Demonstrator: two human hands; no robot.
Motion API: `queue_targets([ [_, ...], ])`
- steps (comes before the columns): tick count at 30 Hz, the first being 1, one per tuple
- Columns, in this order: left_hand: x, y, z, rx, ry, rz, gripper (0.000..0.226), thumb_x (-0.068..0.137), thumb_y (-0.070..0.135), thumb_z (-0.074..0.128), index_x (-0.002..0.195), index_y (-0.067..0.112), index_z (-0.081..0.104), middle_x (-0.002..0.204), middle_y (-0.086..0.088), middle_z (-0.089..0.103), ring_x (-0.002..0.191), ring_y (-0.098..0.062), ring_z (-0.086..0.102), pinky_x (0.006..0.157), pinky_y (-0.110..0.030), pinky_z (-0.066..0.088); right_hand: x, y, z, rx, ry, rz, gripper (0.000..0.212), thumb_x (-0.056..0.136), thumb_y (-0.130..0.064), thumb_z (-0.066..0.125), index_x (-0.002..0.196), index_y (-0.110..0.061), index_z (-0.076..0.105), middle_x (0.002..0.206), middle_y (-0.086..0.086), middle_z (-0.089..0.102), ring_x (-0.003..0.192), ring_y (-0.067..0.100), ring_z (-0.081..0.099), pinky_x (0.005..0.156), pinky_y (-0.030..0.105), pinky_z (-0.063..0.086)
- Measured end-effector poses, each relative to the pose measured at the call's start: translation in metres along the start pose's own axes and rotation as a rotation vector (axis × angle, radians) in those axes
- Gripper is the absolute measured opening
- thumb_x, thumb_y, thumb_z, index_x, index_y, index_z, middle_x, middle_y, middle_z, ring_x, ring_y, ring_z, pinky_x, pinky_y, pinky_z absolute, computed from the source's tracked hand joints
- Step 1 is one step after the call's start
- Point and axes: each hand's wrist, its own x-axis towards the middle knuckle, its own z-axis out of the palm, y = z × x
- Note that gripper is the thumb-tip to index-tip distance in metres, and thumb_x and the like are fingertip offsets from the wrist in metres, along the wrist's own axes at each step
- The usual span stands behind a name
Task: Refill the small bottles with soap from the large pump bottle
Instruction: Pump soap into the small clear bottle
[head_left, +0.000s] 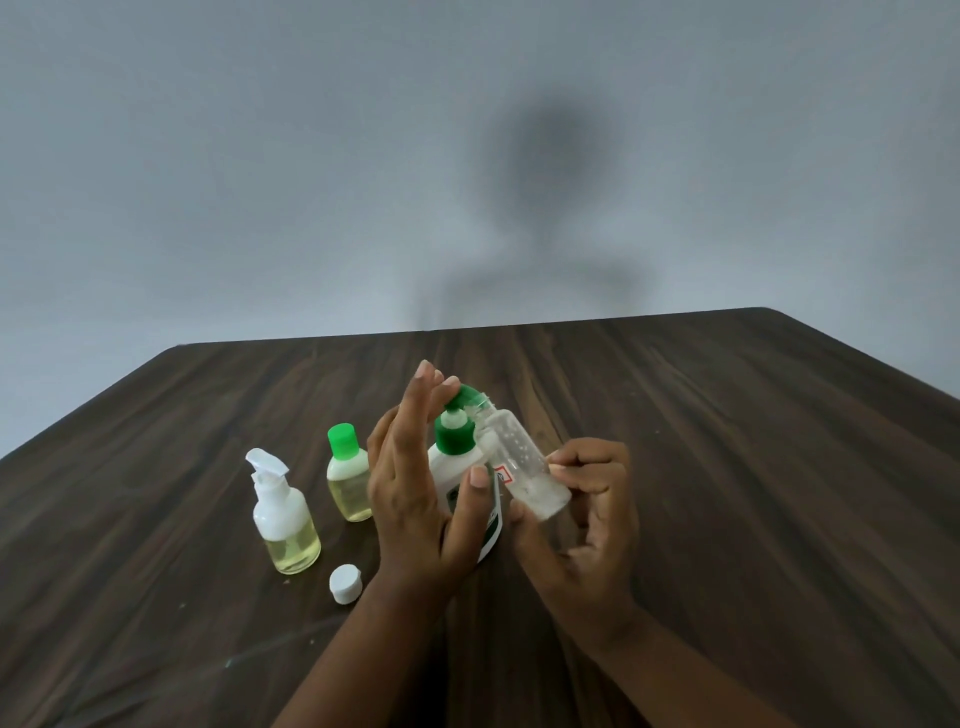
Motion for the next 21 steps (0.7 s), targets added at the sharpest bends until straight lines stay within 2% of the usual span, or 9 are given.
queue_targets([
  [3, 0.0050, 0.0006, -0.0018, 0.008, 0.009, -0.022, 0.056, 0.095, 0.046, 0.038, 0.141, 0.015, 0.029, 0.122, -0.012, 0.061, 0.122, -0.019, 0.055, 0.099, -0.039, 0.042, 0.0005, -0.0008, 0.0006, -0.010, -0.005, -0.012, 0.032, 0.078, -0.017, 0.070, 0.100, -0.015, 0.048, 0.109, -0.008, 0.047, 0.095, 0.015, 0.056, 0.075, 0.028, 0.051],
  [7, 0.0080, 0.0009, -0.0060, 0.022, -0.001, -0.073, 0.053, 0.090, 0.039, 0.042, 0.137, 0.014, 0.036, 0.118, -0.005, 0.063, 0.112, -0.019, 0.060, 0.093, -0.034, 0.045, -0.0018, 0.0010, 0.0017, -0.006, -0.018, -0.005, 0.033, 0.078, -0.017, 0.072, 0.101, -0.016, 0.048, 0.110, -0.006, 0.049, 0.096, 0.020, 0.057, 0.071, 0.038, 0.053],
  [11, 0.0078, 0.0013, -0.0064, 0.046, -0.048, -0.033, 0.041, 0.088, 0.025, 0.040, 0.115, 0.002, 0.061, 0.113, -0.004, 0.061, 0.108, -0.017, 0.060, 0.088, -0.027, 0.050, -0.0039, 0.0019, -0.0002, -0.012, -0.038, -0.002, 0.035, 0.076, -0.017, 0.073, 0.099, -0.015, 0.047, 0.108, -0.003, 0.049, 0.095, 0.021, 0.056, 0.067, 0.042, 0.053],
  [13, 0.0057, 0.0009, -0.0088, 0.053, -0.056, -0.035, 0.040, 0.090, 0.023, 0.039, 0.108, -0.002, 0.065, 0.114, -0.006, 0.061, 0.110, -0.020, 0.060, 0.089, -0.028, 0.051, -0.0038, 0.0016, -0.0006, -0.008, -0.041, 0.003, 0.035, 0.075, -0.016, 0.073, 0.098, -0.015, 0.047, 0.108, -0.003, 0.049, 0.093, 0.021, 0.056, 0.066, 0.041, 0.054],
  [17, 0.0036, 0.0006, -0.0086, 0.030, -0.055, -0.023, 0.043, 0.097, 0.031, 0.036, 0.115, 0.001, 0.061, 0.121, -0.008, 0.059, 0.120, -0.022, 0.056, 0.096, -0.032, 0.049, -0.0023, 0.0001, 0.0001, -0.002, -0.029, -0.001, 0.033, 0.077, -0.016, 0.073, 0.098, -0.016, 0.048, 0.109, -0.004, 0.050, 0.093, 0.023, 0.059, 0.067, 0.041, 0.054],
  [21, 0.0088, 0.0007, -0.0080, 0.046, -0.036, -0.019, 0.057, 0.100, 0.046, 0.028, 0.116, 0.001, 0.060, 0.122, -0.006, 0.058, 0.123, -0.014, 0.053, 0.100, -0.032, 0.045, 0.0002, -0.0010, 0.0011, -0.009, -0.023, -0.010, 0.033, 0.078, -0.017, 0.072, 0.101, -0.016, 0.049, 0.113, -0.007, 0.051, 0.097, 0.022, 0.060, 0.071, 0.038, 0.055],
])
